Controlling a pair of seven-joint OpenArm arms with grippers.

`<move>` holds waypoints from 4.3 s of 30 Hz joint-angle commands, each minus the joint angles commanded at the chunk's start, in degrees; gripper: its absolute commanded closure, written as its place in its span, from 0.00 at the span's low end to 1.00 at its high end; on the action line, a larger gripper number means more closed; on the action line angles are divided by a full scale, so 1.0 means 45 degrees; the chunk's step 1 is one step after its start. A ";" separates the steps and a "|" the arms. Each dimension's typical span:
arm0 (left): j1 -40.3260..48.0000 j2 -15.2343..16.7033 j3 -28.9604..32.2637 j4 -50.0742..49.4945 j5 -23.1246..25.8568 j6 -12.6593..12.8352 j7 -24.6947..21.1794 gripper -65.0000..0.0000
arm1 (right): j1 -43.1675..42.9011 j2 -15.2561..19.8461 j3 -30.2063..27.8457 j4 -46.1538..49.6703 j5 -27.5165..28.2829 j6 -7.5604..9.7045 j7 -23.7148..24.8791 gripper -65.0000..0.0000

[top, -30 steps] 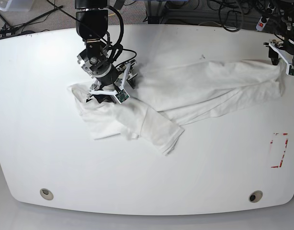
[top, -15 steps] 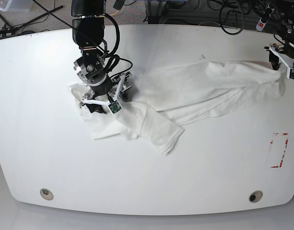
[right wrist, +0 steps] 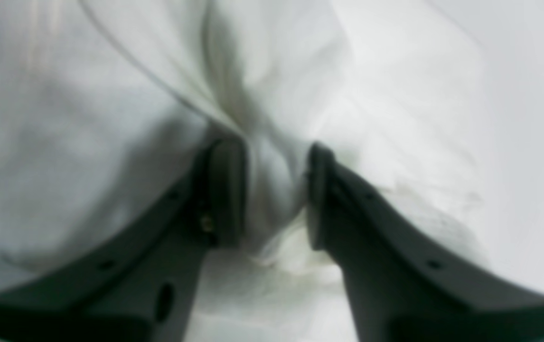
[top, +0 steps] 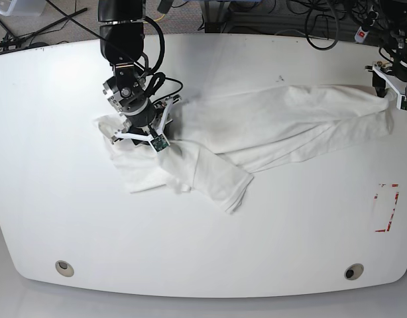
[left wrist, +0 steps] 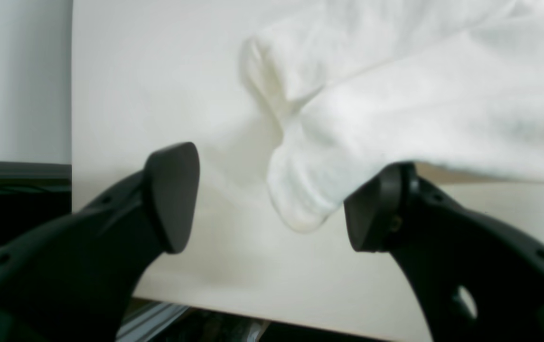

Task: Fold the T-shirt properly
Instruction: 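Regrasp the shirt edge with the right gripper near the bunched fabric, then lift the shirt with both grippers and swing it toward the table edge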

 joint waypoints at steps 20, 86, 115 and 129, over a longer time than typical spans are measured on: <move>-0.2618 -0.0449 -0.1621 0.0762 -0.3556 0.0000 0.3341 0.15 | -0.0020 -0.0020 -0.0020 0.1915 0.0020 0.0078 -0.0801 1.00; -0.8557 -0.1172 -0.3360 -1.1096 -0.3282 -0.1074 0.4532 0.66 | -0.0078 -0.0020 -0.0020 0.1797 0.0117 0.0059 -0.0801 1.00; -0.9221 -0.1739 -0.0801 -0.4317 -0.3263 -0.1153 0.4552 1.00 | 0.3731 0.0313 0.0000 0.3438 0.0020 0.0117 -0.2442 1.00; -1.3206 -0.2989 -0.0371 -0.3243 -0.3282 -0.1153 0.6291 1.00 | 0.9338 0.0645 -0.0020 0.3321 0.0020 0.1153 -0.4415 1.00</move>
